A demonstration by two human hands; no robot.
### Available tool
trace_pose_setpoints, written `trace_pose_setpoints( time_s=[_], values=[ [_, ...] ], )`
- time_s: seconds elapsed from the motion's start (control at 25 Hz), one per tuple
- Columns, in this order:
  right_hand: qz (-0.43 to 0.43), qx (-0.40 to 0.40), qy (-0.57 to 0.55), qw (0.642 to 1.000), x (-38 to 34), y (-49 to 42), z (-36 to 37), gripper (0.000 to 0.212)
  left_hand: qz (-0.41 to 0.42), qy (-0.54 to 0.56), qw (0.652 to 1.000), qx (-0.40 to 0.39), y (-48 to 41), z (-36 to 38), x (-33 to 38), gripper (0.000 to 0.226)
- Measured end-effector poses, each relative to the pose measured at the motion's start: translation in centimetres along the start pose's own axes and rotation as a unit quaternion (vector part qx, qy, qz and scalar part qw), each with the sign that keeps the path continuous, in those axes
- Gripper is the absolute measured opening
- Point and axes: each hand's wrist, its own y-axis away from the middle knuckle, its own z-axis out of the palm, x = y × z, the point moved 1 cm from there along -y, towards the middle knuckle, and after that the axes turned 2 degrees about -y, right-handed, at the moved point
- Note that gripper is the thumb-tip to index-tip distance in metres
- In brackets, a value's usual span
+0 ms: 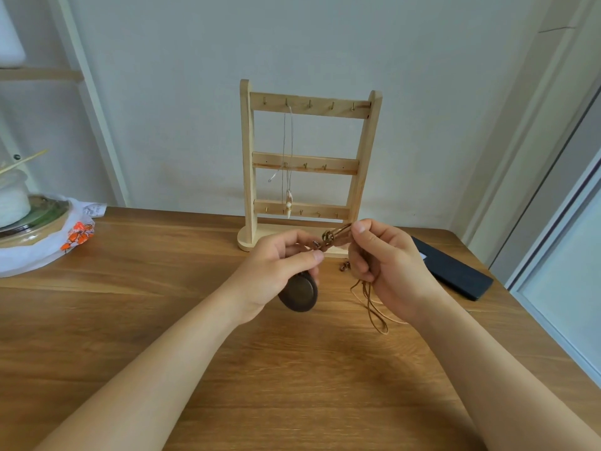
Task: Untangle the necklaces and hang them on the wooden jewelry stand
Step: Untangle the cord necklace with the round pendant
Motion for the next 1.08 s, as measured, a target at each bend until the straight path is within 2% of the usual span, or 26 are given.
trace_pose_setpoints(
  time_s=[0.12, 0.24, 0.32, 0.4, 0.48, 0.6, 0.72, 0.84, 0.96, 1.08],
  values=[
    [0.025, 0.047, -0.003, 0.999, 0.1, -0.1, 0.1, 0.025, 0.003, -0.019, 1.000, 0.000, 0.0, -0.3, 0.1, 0.009],
    [0.068, 0.076, 0.032, 0.994, 0.4, -0.1, 0.2, 0.033, 0.009, -0.054, 0.998, -0.001, -0.1, -0.3, 0.3, 0.027],
    [0.090, 0.087, 0.073, 0.989, 0.6, -0.1, 0.1, 0.034, 0.009, -0.066, 0.998, 0.012, -0.1, -0.4, 0.4, 0.032],
    [0.083, 0.107, 0.114, 0.984, 0.9, -0.2, 0.0, 0.026, 0.000, -0.059, 0.998, 0.025, 0.0, -0.6, 0.4, 0.030],
    [0.027, 0.121, 0.136, 0.983, 0.9, -0.2, -0.2, 0.014, -0.015, -0.038, 0.999, 0.030, 0.0, -0.8, 0.3, 0.030],
    [-0.074, 0.055, 0.174, 0.980, 0.5, 0.1, -0.1, 0.015, -0.032, -0.020, 0.999, 0.025, 0.0, -0.8, 0.2, 0.033],
    [-0.090, -0.002, 0.259, 0.962, 0.9, 0.4, 0.6, 0.012, -0.040, -0.013, 0.999, 0.017, 0.0, -0.8, 0.3, 0.034],
    [-0.072, -0.007, 0.261, 0.963, 1.1, 0.4, 0.7, 0.007, -0.050, -0.003, 0.999, -0.001, 0.0, -0.8, 0.3, 0.036],
    [-0.011, -0.038, 0.184, 0.982, 1.4, 0.2, 0.3, 0.006, -0.045, -0.027, 0.999, 0.014, -0.1, -1.0, 0.0, 0.036],
    [0.068, -0.079, 0.090, 0.990, 1.8, 0.0, 0.3, 0.016, -0.023, -0.062, 0.998, 0.015, 0.0, -1.1, 0.3, 0.019]
  ],
)
